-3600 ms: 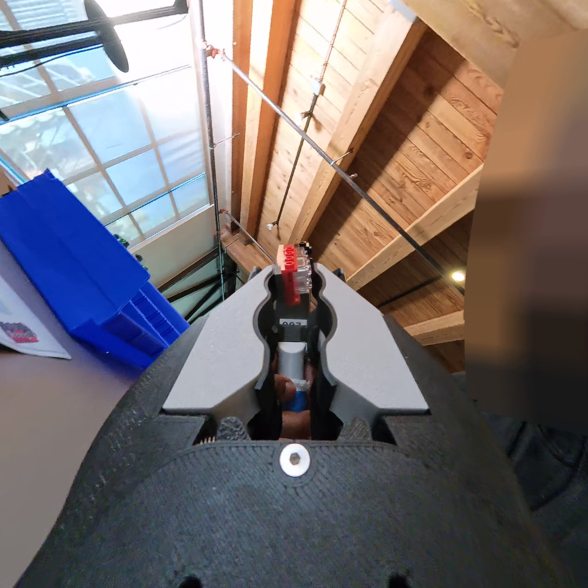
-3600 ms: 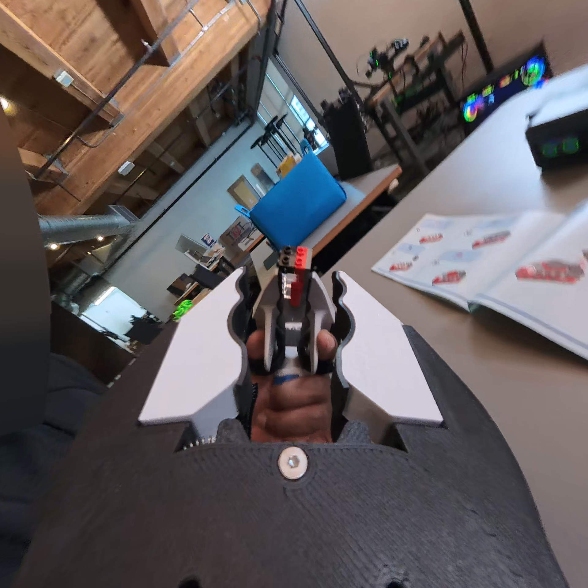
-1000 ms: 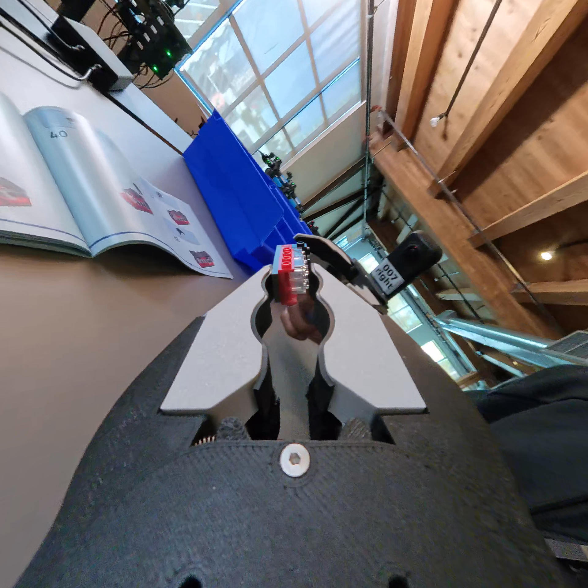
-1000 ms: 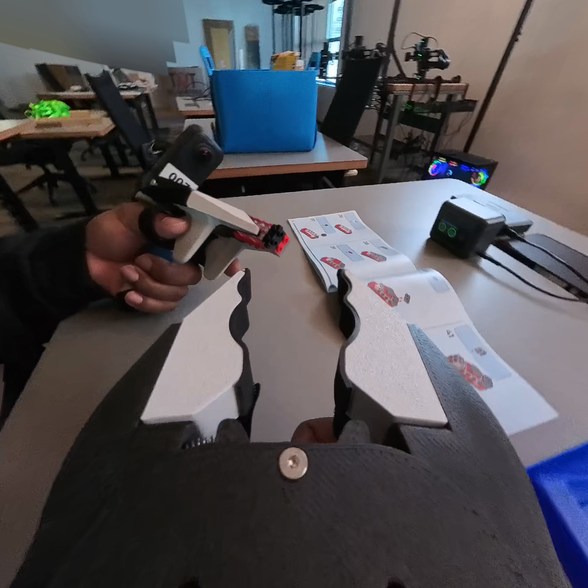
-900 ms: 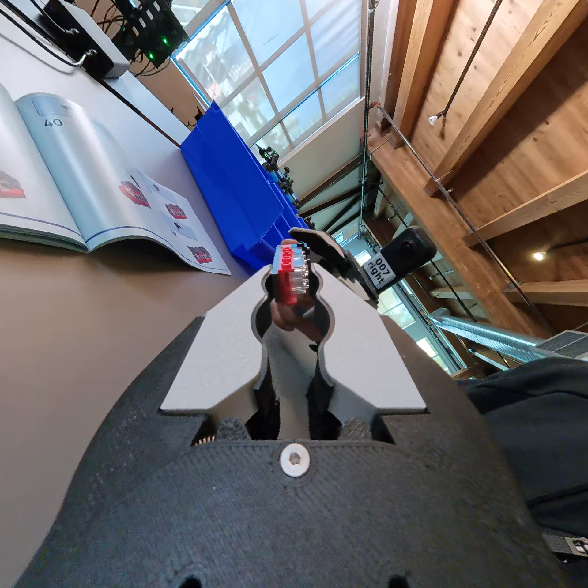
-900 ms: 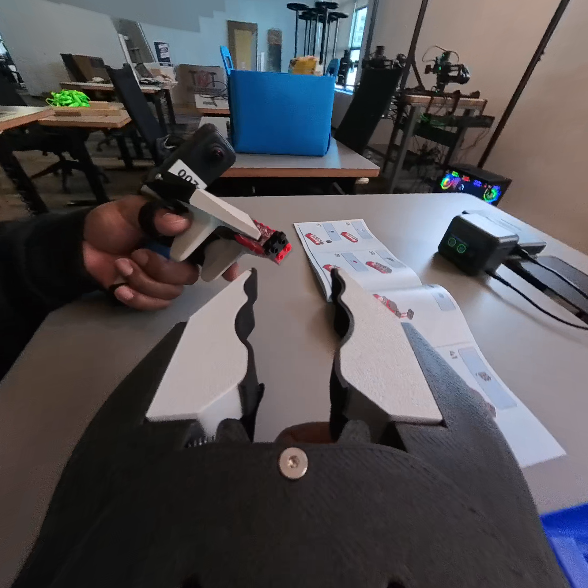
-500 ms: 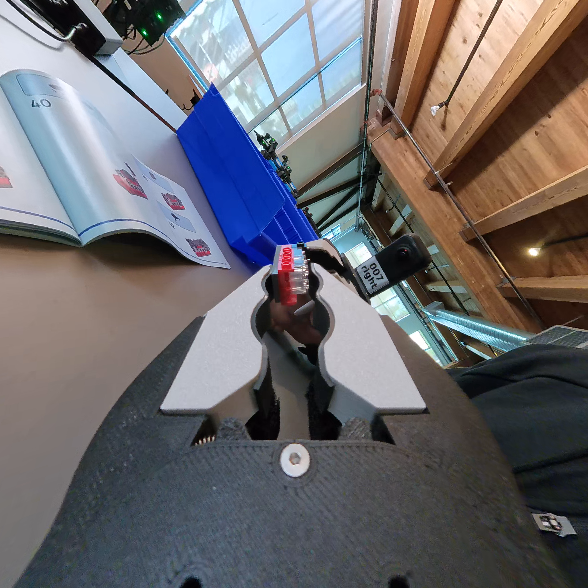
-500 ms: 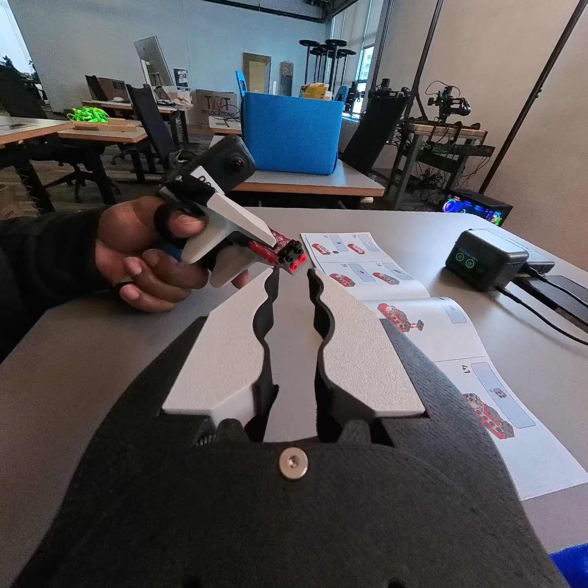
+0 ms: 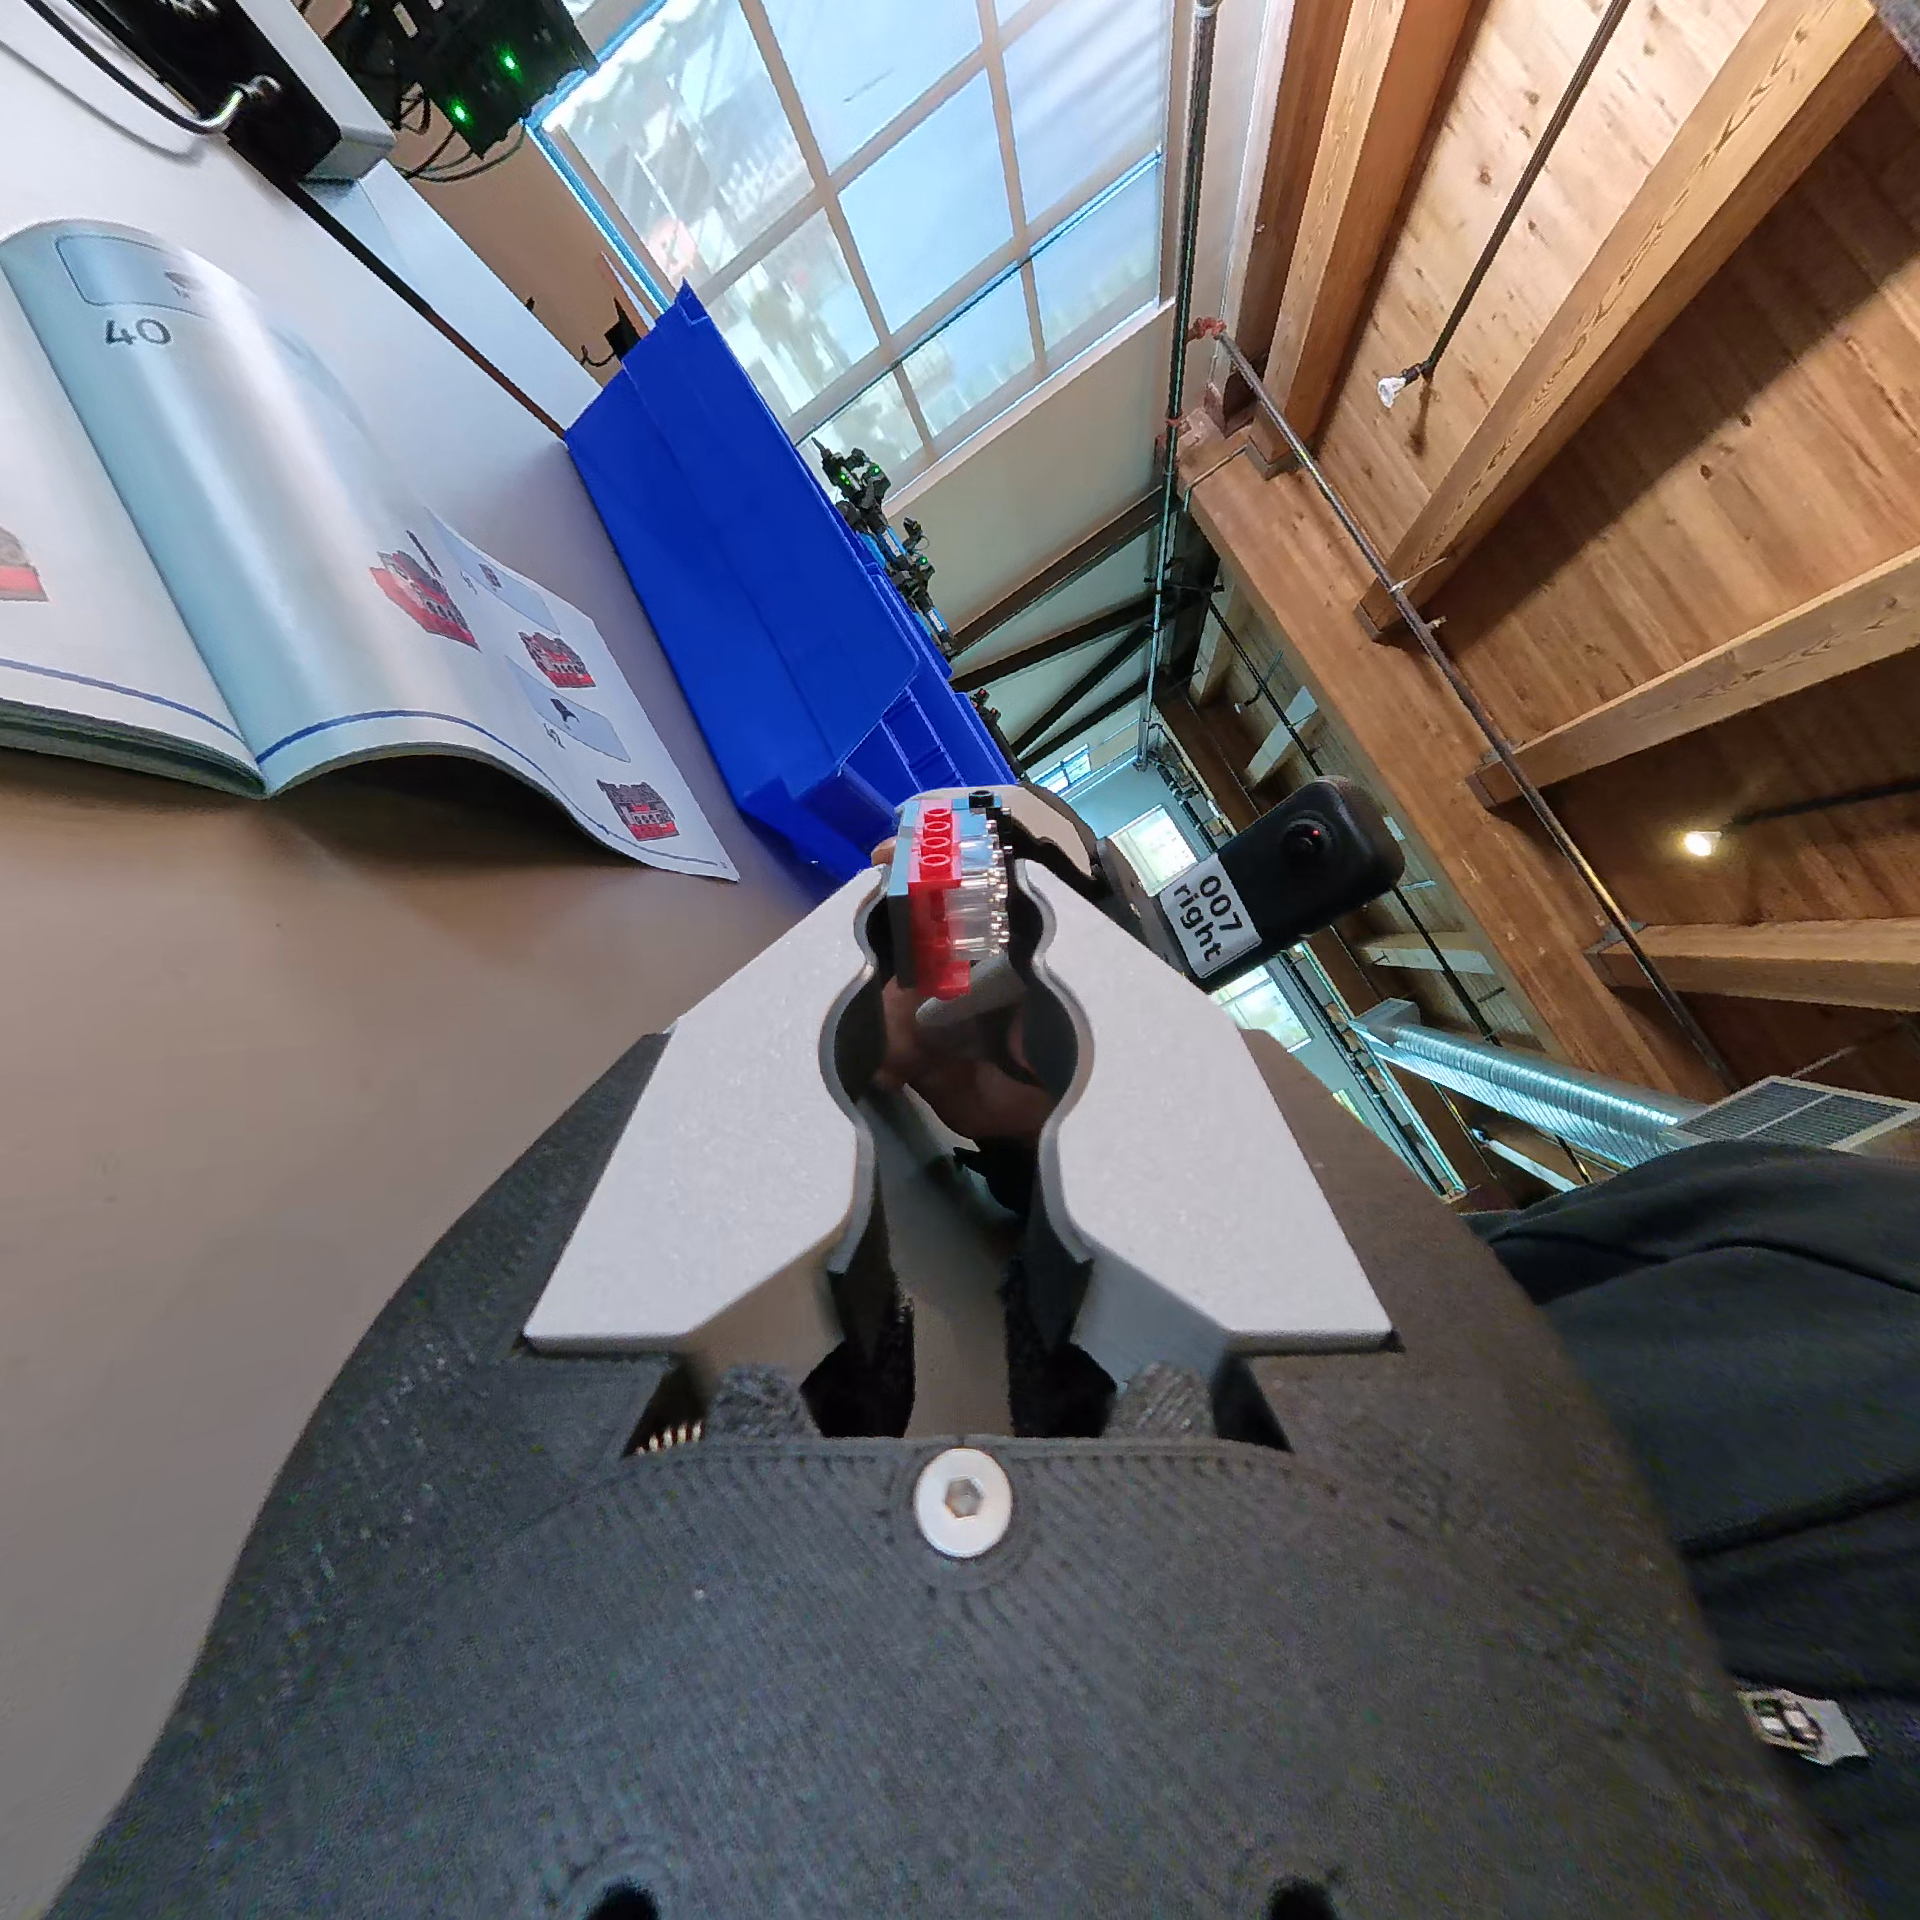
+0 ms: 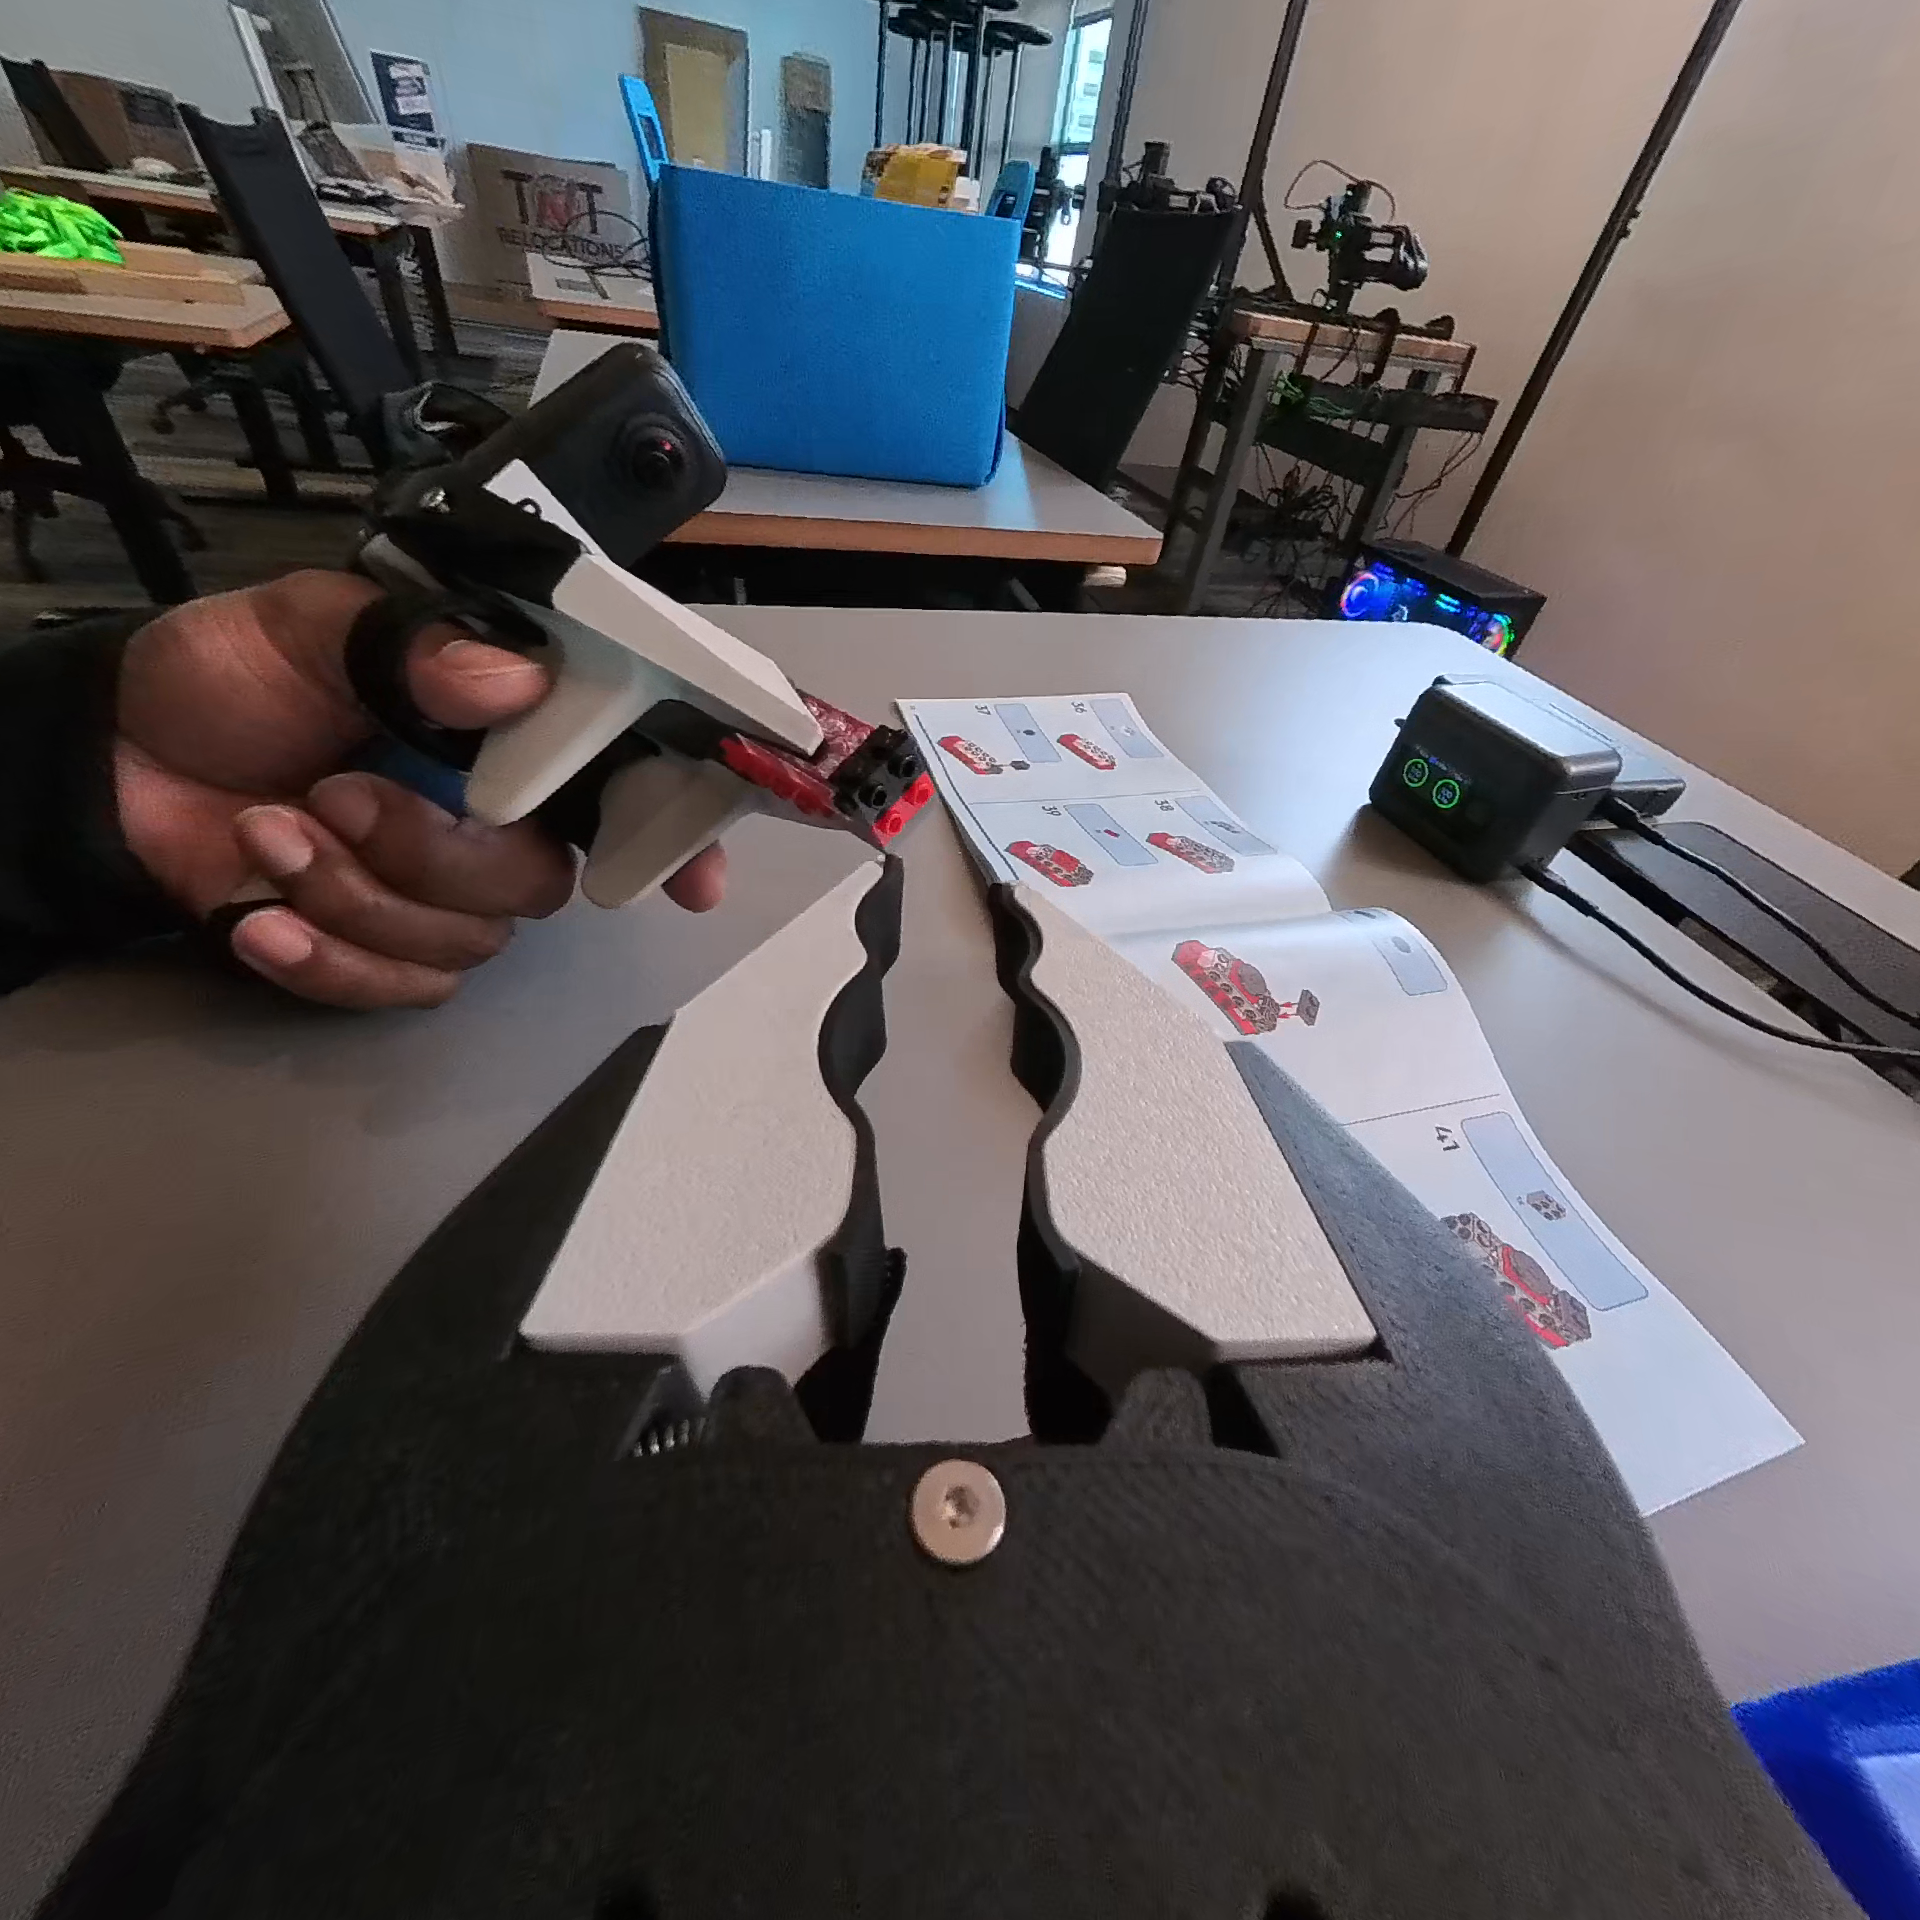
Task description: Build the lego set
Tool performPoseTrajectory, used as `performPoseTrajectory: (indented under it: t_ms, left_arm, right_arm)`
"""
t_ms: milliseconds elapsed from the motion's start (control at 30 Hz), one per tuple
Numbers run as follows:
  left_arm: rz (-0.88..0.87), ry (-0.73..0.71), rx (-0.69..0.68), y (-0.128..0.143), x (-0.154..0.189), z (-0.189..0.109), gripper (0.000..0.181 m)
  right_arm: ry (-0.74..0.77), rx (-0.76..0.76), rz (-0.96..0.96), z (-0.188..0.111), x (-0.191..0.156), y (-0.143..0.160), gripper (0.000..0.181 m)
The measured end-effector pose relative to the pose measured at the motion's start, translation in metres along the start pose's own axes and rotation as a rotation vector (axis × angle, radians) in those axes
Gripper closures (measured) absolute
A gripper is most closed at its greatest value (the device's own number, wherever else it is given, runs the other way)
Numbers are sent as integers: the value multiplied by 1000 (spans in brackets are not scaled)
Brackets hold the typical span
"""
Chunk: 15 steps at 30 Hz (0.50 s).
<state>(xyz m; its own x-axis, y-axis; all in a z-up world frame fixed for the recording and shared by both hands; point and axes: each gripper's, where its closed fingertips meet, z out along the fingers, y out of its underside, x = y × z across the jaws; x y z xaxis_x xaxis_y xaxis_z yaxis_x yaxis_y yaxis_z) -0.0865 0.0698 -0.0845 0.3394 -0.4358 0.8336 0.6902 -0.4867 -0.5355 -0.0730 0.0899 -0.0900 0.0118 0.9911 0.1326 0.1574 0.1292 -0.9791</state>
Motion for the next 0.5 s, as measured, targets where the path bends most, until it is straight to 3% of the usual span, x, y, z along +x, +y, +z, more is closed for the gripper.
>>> performPoseTrajectory:
  t_ms: [500]
  left_arm:
    - [-1, -6, -1, 0, -1, 0, 161]
  right_arm:
    - [-30, 9, -4, -2, -4, -1, 164]
